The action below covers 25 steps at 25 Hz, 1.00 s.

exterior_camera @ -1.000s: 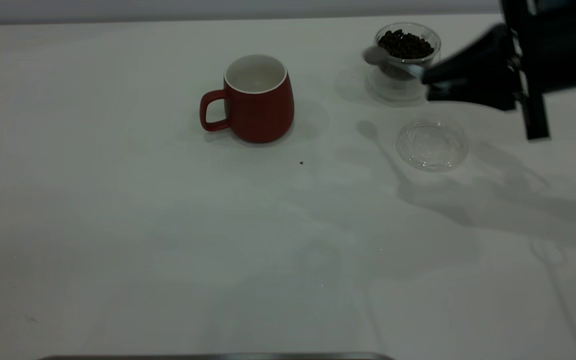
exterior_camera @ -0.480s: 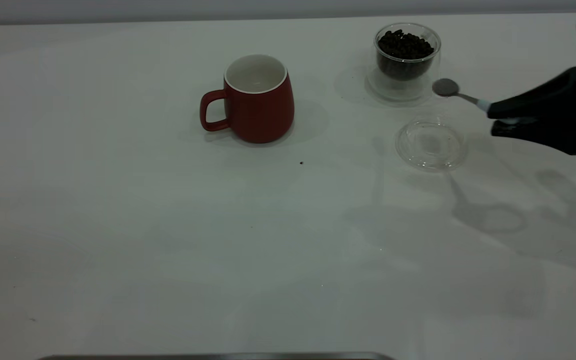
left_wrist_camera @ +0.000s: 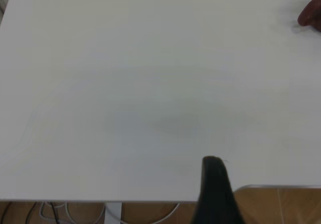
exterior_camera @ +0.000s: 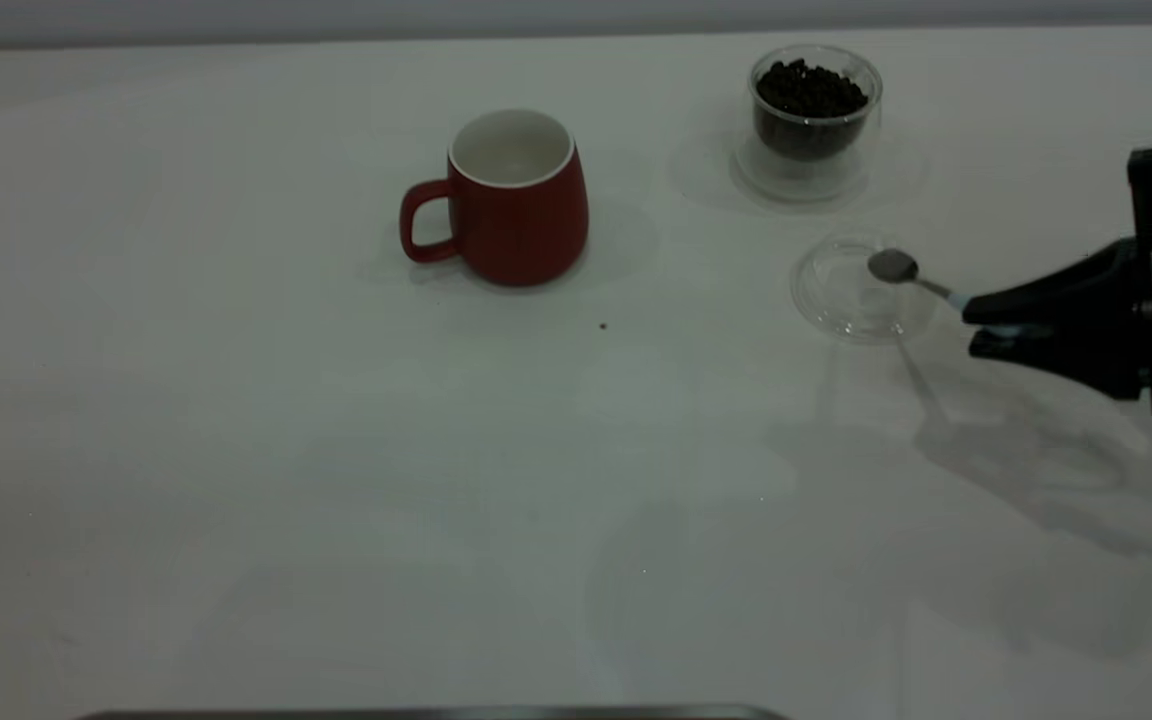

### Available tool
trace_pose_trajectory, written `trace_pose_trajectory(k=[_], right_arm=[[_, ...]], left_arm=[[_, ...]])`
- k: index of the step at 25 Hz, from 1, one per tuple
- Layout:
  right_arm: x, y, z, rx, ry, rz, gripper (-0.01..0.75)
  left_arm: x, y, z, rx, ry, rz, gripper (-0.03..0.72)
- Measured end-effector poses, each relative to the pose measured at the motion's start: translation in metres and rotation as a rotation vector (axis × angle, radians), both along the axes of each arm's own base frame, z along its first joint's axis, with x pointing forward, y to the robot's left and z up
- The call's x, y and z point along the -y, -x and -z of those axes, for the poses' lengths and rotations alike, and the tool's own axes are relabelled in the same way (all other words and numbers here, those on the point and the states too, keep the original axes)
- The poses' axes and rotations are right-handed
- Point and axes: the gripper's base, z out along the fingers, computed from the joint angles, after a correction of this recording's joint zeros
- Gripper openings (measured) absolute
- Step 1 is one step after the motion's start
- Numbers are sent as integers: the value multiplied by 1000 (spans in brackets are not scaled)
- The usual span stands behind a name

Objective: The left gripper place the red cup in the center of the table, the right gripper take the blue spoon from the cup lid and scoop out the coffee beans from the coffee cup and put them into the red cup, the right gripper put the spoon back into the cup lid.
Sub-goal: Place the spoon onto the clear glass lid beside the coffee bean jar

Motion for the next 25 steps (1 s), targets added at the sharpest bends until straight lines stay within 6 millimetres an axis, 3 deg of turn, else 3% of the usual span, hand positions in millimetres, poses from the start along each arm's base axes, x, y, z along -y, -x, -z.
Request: trace_pose_trajectory(k=[9, 18, 25], right_arm=[[2, -19, 27, 41, -55, -2, 114], [5, -35, 40, 67, -59, 2, 114], [5, -35, 46, 58, -65, 3, 114]], left_arm=[[0, 0, 0, 0, 0, 0, 587], [0, 0, 0, 0, 0, 0, 587], [0, 0, 0, 0, 0, 0, 587]])
